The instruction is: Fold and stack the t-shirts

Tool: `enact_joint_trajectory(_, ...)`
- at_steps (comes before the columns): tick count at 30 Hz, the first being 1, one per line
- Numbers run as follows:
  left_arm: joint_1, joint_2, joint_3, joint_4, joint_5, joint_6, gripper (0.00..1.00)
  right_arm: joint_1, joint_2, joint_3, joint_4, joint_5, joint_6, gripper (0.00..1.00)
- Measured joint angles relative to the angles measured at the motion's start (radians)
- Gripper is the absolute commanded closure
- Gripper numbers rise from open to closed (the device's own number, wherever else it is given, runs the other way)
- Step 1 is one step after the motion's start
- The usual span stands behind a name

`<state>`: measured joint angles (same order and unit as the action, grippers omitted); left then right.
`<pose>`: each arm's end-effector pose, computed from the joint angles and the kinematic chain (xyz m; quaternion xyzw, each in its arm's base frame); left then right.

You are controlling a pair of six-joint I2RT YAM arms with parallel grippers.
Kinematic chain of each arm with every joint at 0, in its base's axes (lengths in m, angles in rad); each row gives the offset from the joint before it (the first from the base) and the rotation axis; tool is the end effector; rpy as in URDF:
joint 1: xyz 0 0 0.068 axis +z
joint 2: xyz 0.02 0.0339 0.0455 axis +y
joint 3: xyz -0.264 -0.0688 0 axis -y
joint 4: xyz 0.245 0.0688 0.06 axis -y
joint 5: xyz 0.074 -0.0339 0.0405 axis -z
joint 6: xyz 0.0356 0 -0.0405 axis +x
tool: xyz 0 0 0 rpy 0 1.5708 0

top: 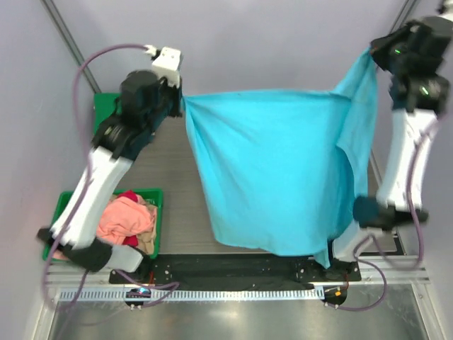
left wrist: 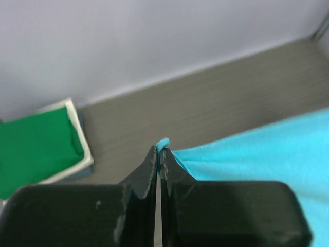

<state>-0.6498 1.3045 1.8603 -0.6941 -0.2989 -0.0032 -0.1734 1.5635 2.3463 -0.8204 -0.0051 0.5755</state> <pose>0.1926 -0.1332 0.5335 0.1443 0.7383 -0.1019 0.6510 0.2551 -0.0445 0.5887 0.2618 0.6710 0.1403 0.6793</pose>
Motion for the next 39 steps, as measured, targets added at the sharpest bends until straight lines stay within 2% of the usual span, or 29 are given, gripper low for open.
enact_joint_trajectory(1,0.098,0.08,-0.004,0.01,0.045,-0.021,1.0,0.011,0.118,0.037,0.003,0.019,-0.002,0.98)
enact_joint_trajectory(2,0.178,0.169,0.004,0.014,0.094,-0.04,1.0,0.021,0.23,0.084,-0.002,0.036,-0.006,0.8)
enact_joint_trajectory(3,0.242,0.267,0.023,0.014,0.134,-0.055,1.0,0.032,0.352,0.141,-0.017,0.047,-0.01,0.4)
enact_joint_trajectory(4,0.301,0.375,0.049,0.008,0.17,-0.076,0.74,0.043,0.507,0.236,-0.045,0.064,-0.012,0.28)
enact_joint_trajectory(6,0.393,0.594,0.129,-0.023,0.252,-0.119,0.46,0.058,0.734,0.327,-0.088,0.1,-0.028,0.14)
enact_joint_trajectory(7,0.422,0.677,0.153,-0.036,0.281,-0.129,0.12,0.063,0.815,0.322,-0.127,0.121,-0.034,0.13)
enact_joint_trajectory(8,0.448,0.745,0.162,-0.052,0.301,-0.142,0.01,0.068,0.852,0.278,-0.148,0.14,-0.043,0.11)
enact_joint_trajectory(10,0.48,0.821,0.147,-0.101,0.321,-0.176,0.0,0.076,0.854,0.1,-0.156,0.166,-0.052,0.07)
enact_joint_trajectory(13,0.465,0.794,0.114,-0.141,0.338,-0.209,0.0,0.08,0.784,-0.12,-0.133,0.19,-0.064,0.07)
enact_joint_trajectory(18,0.385,0.576,-0.004,-0.077,0.356,-0.259,0.0,0.081,0.515,-0.312,-0.05,0.178,-0.073,0.08)
enact_joint_trajectory(20,0.348,0.467,-0.109,-0.023,0.357,-0.282,0.0,0.087,0.387,-0.376,0.017,0.171,-0.074,0.09)
enact_joint_trajectory(23,0.293,0.334,-0.308,0.067,0.356,-0.333,0.0,0.11,0.279,-0.427,0.111,0.143,-0.076,0.18)
enact_joint_trajectory(26,0.262,0.299,-0.502,0.14,0.352,-0.386,0.0,0.136,0.306,-0.426,0.181,0.102,-0.078,0.24)
enact_joint_trajectory(31,0.244,0.314,-0.737,0.183,0.335,-0.477,0.0,0.159,0.521,-0.426,0.212,0.041,-0.081,0.28)
enact_joint_trajectory(35,0.244,0.313,-0.833,0.213,0.309,-0.547,0.0,0.158,0.661,-0.425,0.195,0.003,-0.081,0.31)
enact_joint_trajectory(39,0.244,0.312,-0.875,0.249,0.279,-0.596,0.0,0.158,0.729,-0.386,0.18,-0.011,-0.081,0.32)
